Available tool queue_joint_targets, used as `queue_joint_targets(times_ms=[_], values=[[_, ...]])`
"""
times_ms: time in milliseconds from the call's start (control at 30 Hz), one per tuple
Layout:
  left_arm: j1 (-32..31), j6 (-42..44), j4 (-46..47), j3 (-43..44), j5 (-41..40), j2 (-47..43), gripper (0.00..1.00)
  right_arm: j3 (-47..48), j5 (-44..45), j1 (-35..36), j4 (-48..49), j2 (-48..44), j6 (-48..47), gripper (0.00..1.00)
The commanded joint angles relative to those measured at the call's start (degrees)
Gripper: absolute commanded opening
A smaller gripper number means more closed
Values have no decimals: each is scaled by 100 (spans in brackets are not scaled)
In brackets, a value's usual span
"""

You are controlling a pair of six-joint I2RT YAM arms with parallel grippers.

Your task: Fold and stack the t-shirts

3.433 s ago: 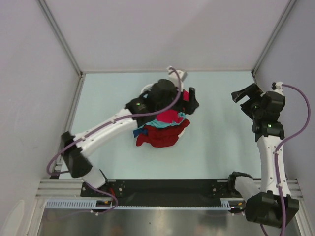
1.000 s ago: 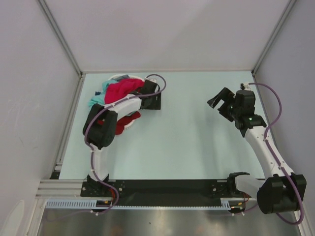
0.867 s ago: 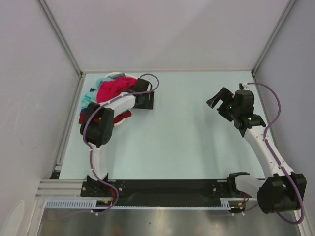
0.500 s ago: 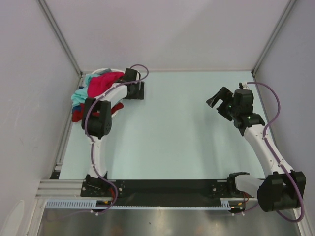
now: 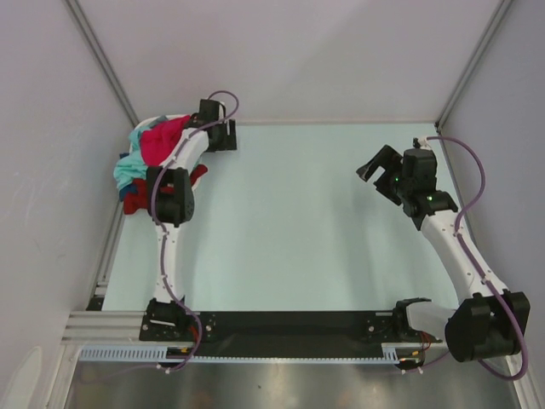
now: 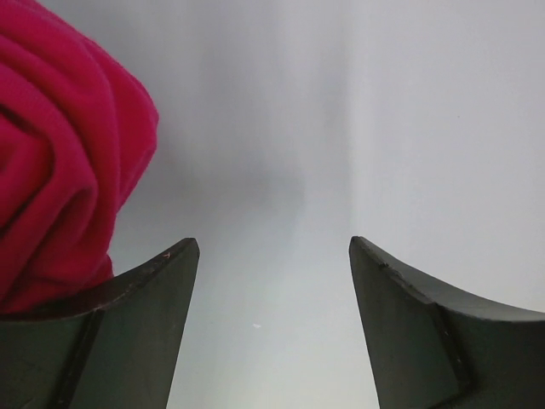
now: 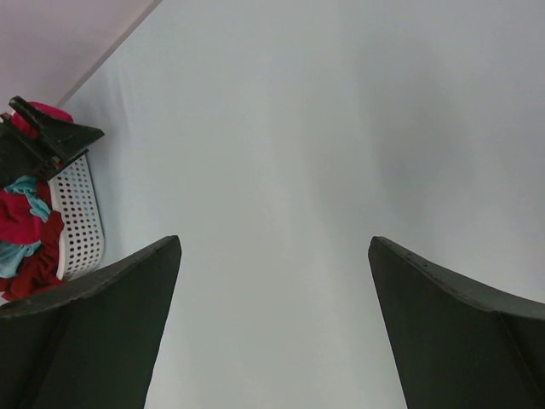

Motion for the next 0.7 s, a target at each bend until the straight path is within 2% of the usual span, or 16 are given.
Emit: queue_joint_targets(times_ms=[0, 133, 300, 367, 433, 533, 667], values=[[155, 350, -110, 71, 532, -482, 79, 266, 208, 67, -49, -5, 59, 100], [-310, 429, 197, -964, 489, -1555, 78, 240, 112, 84, -5, -40, 41, 100], [-1110, 1, 233, -2098, -547, -2917, 80, 152, 94, 93, -32, -286, -55, 100], [-1277, -281, 461, -3047, -715, -3690, 80, 12, 94, 84, -5, -462, -82, 100], [-1295, -677, 654, -4002, -987, -4348, 79, -137, 68, 75, 12, -567, -99, 100], [-1243, -985, 778, -4997, -1120, -4834, 76, -208, -29, 84, 12, -691, -108, 100], [-954, -1363, 769, -5914, -1225, -5580, 76, -305, -47, 84, 3, -822, -91, 100]])
